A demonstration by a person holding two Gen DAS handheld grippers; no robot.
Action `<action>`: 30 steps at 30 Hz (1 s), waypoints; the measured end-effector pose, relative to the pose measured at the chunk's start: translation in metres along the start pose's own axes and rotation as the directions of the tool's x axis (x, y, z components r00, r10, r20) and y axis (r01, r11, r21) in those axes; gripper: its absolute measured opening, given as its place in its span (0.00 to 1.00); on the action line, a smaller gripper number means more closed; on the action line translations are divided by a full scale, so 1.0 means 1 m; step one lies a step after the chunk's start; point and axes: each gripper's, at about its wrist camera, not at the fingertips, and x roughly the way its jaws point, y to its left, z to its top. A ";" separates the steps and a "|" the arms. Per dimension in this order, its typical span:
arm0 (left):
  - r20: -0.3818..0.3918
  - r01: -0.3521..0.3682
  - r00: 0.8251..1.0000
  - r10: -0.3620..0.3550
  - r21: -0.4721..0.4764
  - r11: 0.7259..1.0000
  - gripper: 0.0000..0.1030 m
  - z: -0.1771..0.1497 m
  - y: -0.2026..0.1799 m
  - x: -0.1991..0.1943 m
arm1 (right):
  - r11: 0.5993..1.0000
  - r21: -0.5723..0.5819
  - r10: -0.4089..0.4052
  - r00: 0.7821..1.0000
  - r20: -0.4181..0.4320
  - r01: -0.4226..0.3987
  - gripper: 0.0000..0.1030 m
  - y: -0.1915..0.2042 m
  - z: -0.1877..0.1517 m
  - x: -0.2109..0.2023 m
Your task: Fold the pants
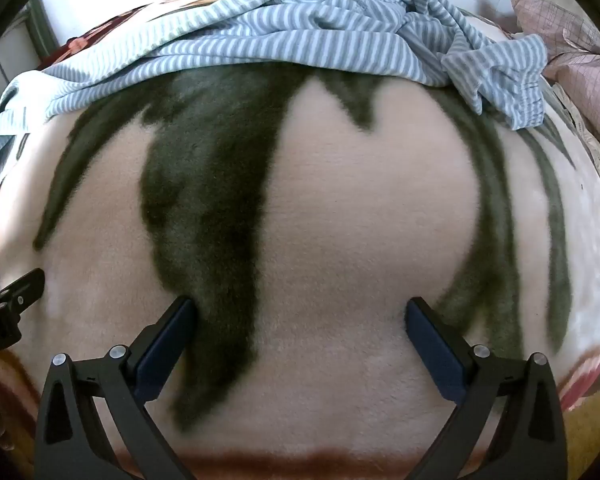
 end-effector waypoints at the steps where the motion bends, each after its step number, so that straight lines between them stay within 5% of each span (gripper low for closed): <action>1: 0.005 -0.002 1.000 0.002 -0.001 1.000 1.00 0.000 0.000 0.000 | 1.000 0.001 0.001 1.000 -0.005 -0.001 1.00 0.000 0.001 0.000; 15: 0.036 -0.001 0.999 0.002 -0.010 1.000 1.00 -0.017 -0.003 -0.008 | 1.000 0.007 -0.002 1.000 -0.012 0.002 1.00 0.000 0.003 0.005; 30: -0.025 0.019 0.999 -0.020 -0.038 0.999 1.00 0.002 0.002 0.004 | 1.000 0.016 0.026 0.999 -0.040 -0.025 1.00 -0.010 0.012 0.009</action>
